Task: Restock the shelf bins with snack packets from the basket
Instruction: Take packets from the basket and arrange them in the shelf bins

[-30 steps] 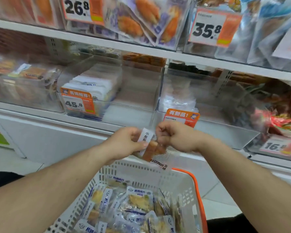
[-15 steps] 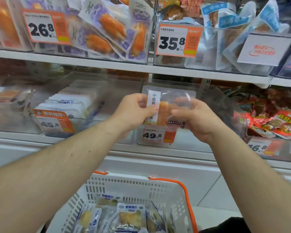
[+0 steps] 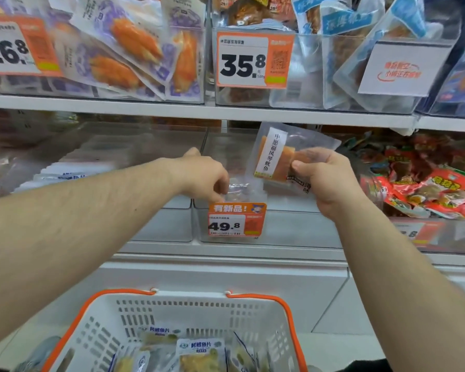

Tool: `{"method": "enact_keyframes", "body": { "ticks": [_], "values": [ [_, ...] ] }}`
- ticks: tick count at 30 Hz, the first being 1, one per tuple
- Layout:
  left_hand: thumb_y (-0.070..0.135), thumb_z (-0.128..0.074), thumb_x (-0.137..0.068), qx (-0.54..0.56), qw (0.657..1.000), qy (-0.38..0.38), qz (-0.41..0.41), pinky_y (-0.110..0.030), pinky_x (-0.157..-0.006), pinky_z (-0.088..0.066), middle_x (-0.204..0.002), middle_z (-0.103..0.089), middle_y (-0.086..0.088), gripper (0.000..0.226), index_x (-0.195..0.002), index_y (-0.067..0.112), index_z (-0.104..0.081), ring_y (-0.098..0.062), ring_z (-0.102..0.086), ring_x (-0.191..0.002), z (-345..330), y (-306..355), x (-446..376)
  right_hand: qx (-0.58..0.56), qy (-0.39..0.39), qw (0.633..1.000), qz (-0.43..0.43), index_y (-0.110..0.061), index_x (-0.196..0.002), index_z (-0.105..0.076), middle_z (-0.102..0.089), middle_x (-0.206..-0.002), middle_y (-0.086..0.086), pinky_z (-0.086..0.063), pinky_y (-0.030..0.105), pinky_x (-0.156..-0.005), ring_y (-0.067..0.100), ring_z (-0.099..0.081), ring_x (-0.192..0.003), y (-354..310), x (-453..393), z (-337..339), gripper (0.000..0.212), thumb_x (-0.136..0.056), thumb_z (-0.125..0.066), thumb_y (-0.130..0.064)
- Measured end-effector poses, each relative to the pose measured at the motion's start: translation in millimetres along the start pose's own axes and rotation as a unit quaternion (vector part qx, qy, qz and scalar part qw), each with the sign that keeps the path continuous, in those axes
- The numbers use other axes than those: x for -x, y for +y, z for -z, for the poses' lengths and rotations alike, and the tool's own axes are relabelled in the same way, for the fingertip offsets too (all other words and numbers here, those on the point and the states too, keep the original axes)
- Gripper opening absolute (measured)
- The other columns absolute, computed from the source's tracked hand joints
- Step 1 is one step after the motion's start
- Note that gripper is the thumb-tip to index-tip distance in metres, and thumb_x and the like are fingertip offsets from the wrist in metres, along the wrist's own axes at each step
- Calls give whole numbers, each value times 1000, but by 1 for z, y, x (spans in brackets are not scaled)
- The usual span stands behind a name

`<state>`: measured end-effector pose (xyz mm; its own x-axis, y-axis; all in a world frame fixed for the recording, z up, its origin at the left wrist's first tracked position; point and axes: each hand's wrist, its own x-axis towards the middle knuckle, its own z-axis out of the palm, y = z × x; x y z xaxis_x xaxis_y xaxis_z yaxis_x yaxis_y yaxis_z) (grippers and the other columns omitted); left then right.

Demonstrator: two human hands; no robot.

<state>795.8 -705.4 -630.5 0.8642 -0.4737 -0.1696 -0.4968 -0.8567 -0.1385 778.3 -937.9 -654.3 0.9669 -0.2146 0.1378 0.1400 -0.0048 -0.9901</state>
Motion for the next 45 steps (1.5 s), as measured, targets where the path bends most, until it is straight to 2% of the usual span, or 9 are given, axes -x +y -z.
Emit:
{"method": "enact_keyframes", "body": {
  "ticks": [5,9,14,18,27,33,38,43,45],
  "values": [
    [53,-61,-91,-58,997,-47,-36,-33,-99,-31,-91,-61,20,21,-102,36,-66,-5,-53,-89,4,1,-20,-12,9,1000,-15,-3,-104,-67,-71,-89,9,-53,28,-66,21,-67,-79,3,-6,-5,23,-87,-60,10],
    [34,-68,-88,-28,997,-45,-51,-27,-73,-45,-95,-64,10,13,-94,28,-58,-11,-56,-83,0,5,-30,-4,12,1000,-19,-4,-105,-69,-72,-90,8,-52,31,-71,23,-69,-83,8,-11,-5,24,-86,-63,9],
    [37,-70,-84,-29,999,-1,-29,-31,-68,-46,-98,-57,2,41,-113,20,-46,-19,-56,-83,-11,11,-40,4,18,1000,-20,-6,-105,-70,-74,-93,9,-52,32,-72,24,-70,-87,11,-14,-1,24,-85,-64,7],
    [25,-61,-88,-67,997,-13,-30,-28,-59,-43,-79,-57,4,8,-89,19,-56,-14,-54,-68,-13,19,-47,14,27,999,-18,-7,-104,-70,-74,-93,8,-54,34,-76,23,-70,-87,11,-15,3,23,-85,-66,6],
    [17,-54,-92,-86,995,-31,-31,-31,-62,-48,-74,-58,0,17,-75,18,-56,-17,-54,-65,-14,26,-48,28,27,999,-15,-6,-105,-71,-75,-93,8,-52,31,-69,23,-71,-86,10,-13,5,23,-85,-66,4],
    [17,-52,-94,-144,989,28,-21,-35,-65,-50,-78,-54,1,16,-79,20,-48,-22,-56,-73,-15,32,-45,60,26,998,-7,-7,-105,-72,-75,-95,10,-58,40,-83,27,-72,-92,12,-14,14,25,-82,-69,3],
    [21,-55,-94,-108,993,34,22,-33,-63,-48,-77,-52,3,14,-80,20,-53,-19,-53,-68,-19,32,-47,110,-49,993,-13,-5,-93,-75,-76,-87,10,-57,31,-76,23,-73,-85,12,-7,16,19,-81,-68,8],
    [26,-62,-89,-39,997,14,66,-29,-55,-46,-81,-62,2,9,-94,19,-64,-15,-58,-68,-20,28,-50,215,-99,972,-13,-19,-74,-74,-73,-70,-4,-48,23,-64,7,-66,-63,21,1,6,27,-79,-72,8],
    [25,-66,-87,-23,997,5,75,-28,-52,-44,-82,-64,1,9,-92,17,-64,-15,-60,-67,-16,26,-50,272,-122,954,-17,-23,-72,-75,-73,-71,-4,-50,27,-65,11,-66,-66,24,1,4,27,-79,-74,3]
  ]
}}
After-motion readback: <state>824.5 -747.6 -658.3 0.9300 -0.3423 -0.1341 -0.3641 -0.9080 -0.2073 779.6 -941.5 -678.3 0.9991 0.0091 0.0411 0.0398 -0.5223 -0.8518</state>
